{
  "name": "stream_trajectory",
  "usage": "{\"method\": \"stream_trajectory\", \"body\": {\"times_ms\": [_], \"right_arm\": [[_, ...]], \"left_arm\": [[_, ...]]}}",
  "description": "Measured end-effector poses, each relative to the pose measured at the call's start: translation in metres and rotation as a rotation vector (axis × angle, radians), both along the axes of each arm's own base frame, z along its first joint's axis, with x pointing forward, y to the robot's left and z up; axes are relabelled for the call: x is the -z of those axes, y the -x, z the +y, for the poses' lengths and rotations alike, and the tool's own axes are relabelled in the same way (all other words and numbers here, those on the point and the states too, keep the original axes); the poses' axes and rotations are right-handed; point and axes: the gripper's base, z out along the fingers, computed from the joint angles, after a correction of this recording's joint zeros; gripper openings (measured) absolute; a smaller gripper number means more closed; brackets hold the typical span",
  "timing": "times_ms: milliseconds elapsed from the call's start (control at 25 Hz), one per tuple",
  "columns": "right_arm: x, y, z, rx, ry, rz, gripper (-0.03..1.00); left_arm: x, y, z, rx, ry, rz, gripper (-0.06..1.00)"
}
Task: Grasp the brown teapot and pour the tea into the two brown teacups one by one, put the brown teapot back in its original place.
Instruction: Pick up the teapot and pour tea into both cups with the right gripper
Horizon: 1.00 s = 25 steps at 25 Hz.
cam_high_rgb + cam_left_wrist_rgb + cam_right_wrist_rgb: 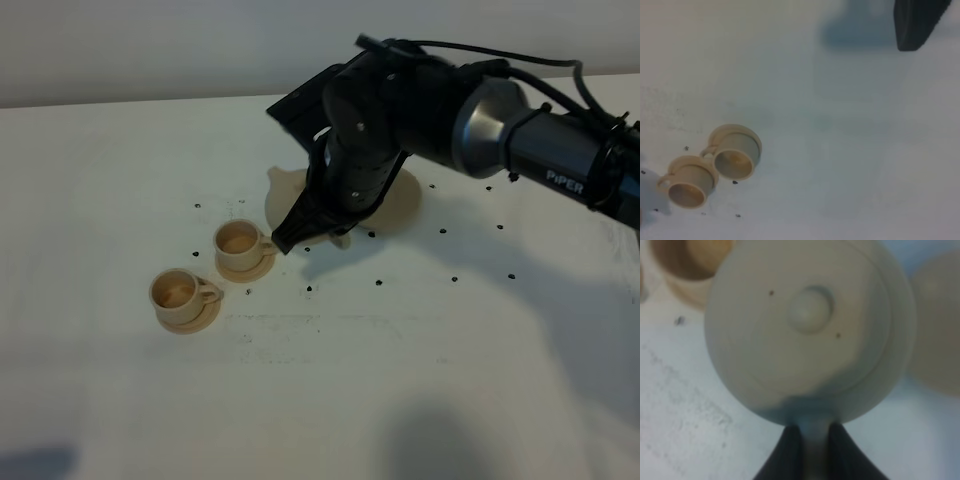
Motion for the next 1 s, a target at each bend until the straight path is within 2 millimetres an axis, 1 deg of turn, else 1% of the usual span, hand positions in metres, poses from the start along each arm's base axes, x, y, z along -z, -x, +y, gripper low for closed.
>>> {"method": "stream_trajectory", "body": {"times_ms": [320, 560, 800, 1000], "right_arm": [[0.000, 0.009, 0.008, -0.087, 0.102, -0.048, 0.10], [-0.001, 0.017, 0.016, -0.147, 0.145, -0.084, 0.10], [-0.002, 0.016, 0.016, -0.177, 0.192, -0.126, 0.10], [-0.003, 0.018, 0.020, -0.204, 0.221, -0.157, 0.10]], "left_arm": [[0.000, 0.000, 0.000, 0.000, 0.000, 0.000, 0.43], [0.000, 0.000, 0.000, 0.000, 0.000, 0.000, 0.43], [0.000, 0.000, 0.000, 0.000, 0.000, 0.000, 0.43], [0.000, 0.000, 0.000, 0.000, 0.000, 0.000, 0.43]]}}
